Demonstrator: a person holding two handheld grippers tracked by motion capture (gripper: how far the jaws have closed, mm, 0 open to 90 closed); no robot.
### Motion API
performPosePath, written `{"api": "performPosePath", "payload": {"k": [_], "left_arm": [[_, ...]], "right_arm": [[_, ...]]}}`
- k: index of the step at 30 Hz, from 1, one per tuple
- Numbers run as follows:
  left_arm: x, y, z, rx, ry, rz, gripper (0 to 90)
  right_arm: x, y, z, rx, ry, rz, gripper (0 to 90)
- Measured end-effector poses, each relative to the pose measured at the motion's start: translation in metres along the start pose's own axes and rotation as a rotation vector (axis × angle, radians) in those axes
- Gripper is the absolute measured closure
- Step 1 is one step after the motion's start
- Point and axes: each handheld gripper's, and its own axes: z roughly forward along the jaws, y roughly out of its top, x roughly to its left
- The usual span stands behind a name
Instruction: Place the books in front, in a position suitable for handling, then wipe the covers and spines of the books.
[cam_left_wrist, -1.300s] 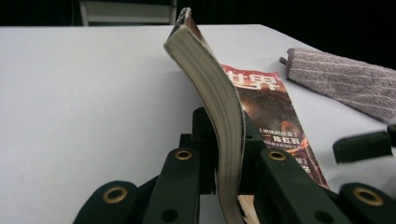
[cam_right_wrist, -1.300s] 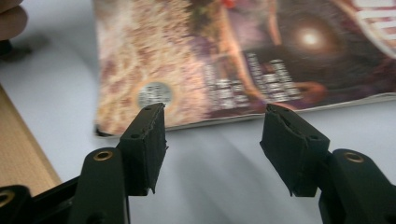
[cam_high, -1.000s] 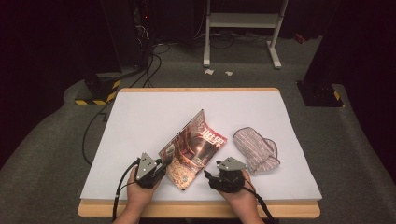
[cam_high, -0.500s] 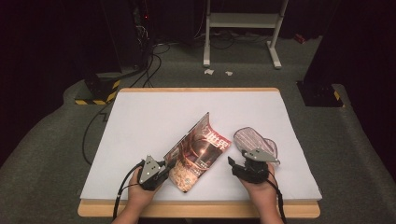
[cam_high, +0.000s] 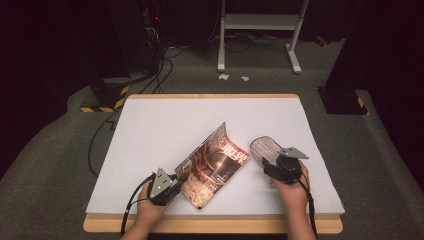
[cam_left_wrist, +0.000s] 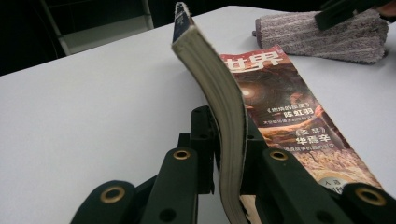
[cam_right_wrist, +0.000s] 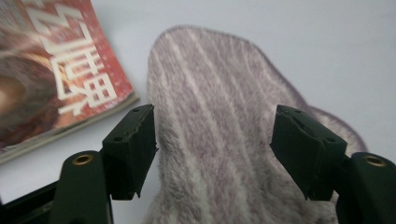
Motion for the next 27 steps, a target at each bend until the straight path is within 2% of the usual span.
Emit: {"api": "performPosePath", "payload": {"k": [2,4,5,7,10,12,15,17,19,21,27], "left_arm": [[0.001,0.001,0.001,0.003,-0.006,0.0,81.2],[0.002,0.001,0.002,0.002,-0.008,-0.007,81.2],[0.002,0.001,0.002,0.002,-0.008,-0.007,81.4],[0.002,0.001,0.003,-0.001,-0.014,-0.011,81.7],[0.002,0.002,0.002,-0.004,-0.014,-0.011,82.0],[0.002,0.002,0.002,-0.005,-0.014,-0.007,82.1],[0.002,0.001,0.002,-0.005,-0.013,-0.011,82.0],[0.001,0.001,0.003,-0.005,-0.011,-0.01,82.0],[0.002,0.002,0.003,-0.005,-0.013,-0.015,82.0],[0.002,0.001,0.003,-0.006,-0.012,-0.019,82.1],[0.001,0.002,0.002,-0.011,-0.01,-0.018,82.4]], "right_arm": [[0.0,-0.001,0.009,0.053,0.01,-0.01,29.5],[0.001,-0.003,0.015,0.102,-0.007,-0.013,29.7],[0.001,-0.003,0.015,0.102,-0.007,-0.013,29.7],[0.002,-0.009,0.016,0.099,-0.04,-0.041,35.0],[0.004,-0.014,0.016,0.074,-0.069,-0.062,45.3],[0.005,-0.014,0.014,0.069,-0.069,-0.071,56.0],[0.0,-0.013,0.014,0.064,-0.057,-0.048,67.7],[-0.006,-0.013,0.012,0.053,-0.034,-0.017,70.4],[-0.008,-0.012,0.008,0.037,-0.025,-0.005,70.8],[-0.01,-0.008,0.0,-0.01,-0.019,0.008,70.8],[-0.003,0.014,-0.025,-0.102,0.032,0.025,70.2]]}}
